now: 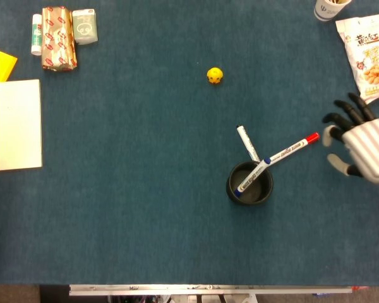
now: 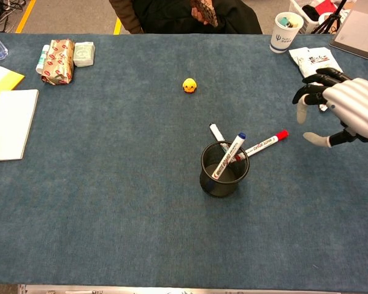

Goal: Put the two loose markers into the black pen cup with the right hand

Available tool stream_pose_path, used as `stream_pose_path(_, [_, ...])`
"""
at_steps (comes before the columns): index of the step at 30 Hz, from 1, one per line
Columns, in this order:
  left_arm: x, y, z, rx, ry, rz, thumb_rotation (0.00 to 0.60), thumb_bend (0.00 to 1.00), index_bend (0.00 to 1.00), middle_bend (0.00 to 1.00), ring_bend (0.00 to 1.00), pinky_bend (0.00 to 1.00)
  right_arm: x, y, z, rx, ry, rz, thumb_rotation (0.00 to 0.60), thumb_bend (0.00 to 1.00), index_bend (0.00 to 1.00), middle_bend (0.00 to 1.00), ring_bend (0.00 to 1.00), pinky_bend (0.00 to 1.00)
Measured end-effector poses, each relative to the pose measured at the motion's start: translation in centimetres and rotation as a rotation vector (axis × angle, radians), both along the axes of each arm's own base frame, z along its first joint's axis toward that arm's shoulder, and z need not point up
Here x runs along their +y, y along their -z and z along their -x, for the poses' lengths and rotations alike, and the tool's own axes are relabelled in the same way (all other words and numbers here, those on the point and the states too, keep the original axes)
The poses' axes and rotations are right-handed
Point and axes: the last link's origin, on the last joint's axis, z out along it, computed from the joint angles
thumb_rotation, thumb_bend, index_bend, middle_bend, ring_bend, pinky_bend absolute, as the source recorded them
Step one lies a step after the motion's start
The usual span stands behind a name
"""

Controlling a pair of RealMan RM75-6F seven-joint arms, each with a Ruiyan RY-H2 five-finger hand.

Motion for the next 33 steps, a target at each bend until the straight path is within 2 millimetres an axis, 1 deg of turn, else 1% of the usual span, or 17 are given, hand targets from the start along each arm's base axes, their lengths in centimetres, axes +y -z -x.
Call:
stream_pose_path(5, [-0.1,-0.1,0.4,0.000,-0.008,-0.004,0.600,0.19,0.11,0.17,0.19,0.24,-0.8,2.5,-0.6,0.037,-0.030,-0.030,0.600,0.23,0.54,0.34,0.13,0.03])
stream_pose_path(15, [-0.1,-0.2,0.7,-0.002,-0.012,-0.003,0.600,0.20,0.11,0.17,0.19,0.24,-1.8,6.1,-1.6,0.129,-0.069,-0.088,0.600,0.23,0.54,0.34,0.13,0.03])
stream_pose_path(21, [-0.3,-0.4,1.0,-0.003,-0.018,-0.009,0.600,0.20,0.11,0.17,0.19,0.24,-2.2,7.8,-2.7,0.170,-0.120,-0.104,0.600,0.23,0.54,0.34,0.13,0.03])
stream_pose_path(33, [-0.6,-0.8,1.5,-0.002,-0.029,-0.018,0.600,0.20,0.11,0.17,0.19,0.24,-2.5,9.7,-3.5,0.199,-0.136,-0.127,0.600,0.23,0.54,0.34,0.13,0.03])
